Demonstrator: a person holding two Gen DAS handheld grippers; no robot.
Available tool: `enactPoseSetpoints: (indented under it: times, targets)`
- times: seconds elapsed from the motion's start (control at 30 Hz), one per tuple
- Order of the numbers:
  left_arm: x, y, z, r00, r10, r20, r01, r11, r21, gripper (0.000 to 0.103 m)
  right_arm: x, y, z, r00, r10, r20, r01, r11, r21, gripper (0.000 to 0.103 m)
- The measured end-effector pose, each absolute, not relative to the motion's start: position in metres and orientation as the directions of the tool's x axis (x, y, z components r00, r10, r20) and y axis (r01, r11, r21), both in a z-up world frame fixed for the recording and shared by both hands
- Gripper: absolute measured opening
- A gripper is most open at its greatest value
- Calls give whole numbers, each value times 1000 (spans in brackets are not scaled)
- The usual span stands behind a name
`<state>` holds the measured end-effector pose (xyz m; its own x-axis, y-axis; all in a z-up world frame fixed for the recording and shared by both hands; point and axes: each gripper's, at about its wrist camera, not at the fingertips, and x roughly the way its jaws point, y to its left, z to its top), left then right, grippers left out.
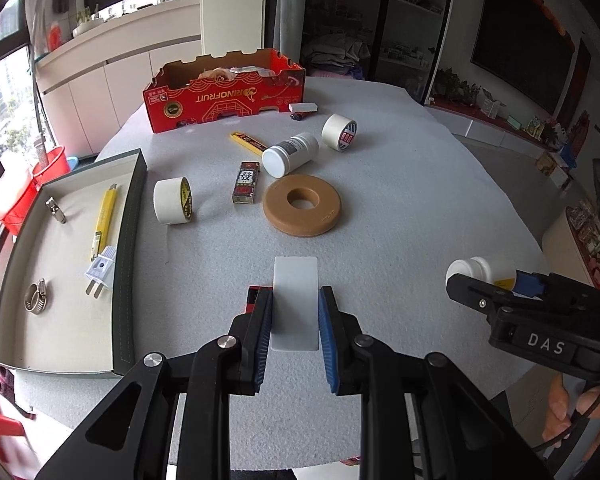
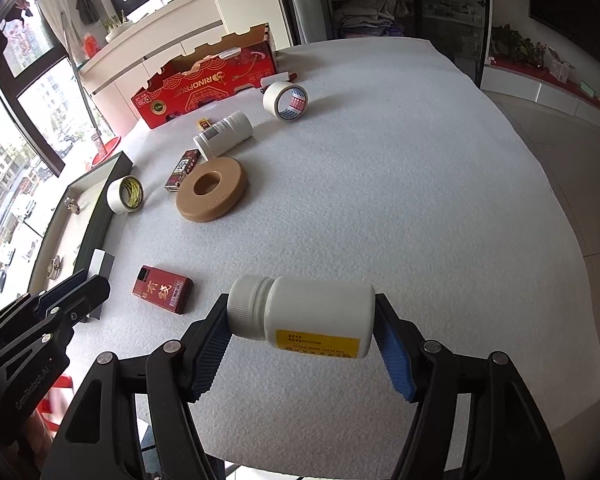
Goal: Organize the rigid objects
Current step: 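Carry the white block and pill bottle over the gray tray with both grippers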
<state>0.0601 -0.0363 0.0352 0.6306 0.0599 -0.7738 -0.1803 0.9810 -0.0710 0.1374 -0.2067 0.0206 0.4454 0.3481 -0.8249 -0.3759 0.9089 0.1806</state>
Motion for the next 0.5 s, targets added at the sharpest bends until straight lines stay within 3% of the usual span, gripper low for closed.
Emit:
enactPoseSetpoints:
  times: [0.5]
  targets:
    - [24,49,69,645,258,-719,-428,902,-60,25,116,-99,63,425,434,-795,-580,805,129,69]
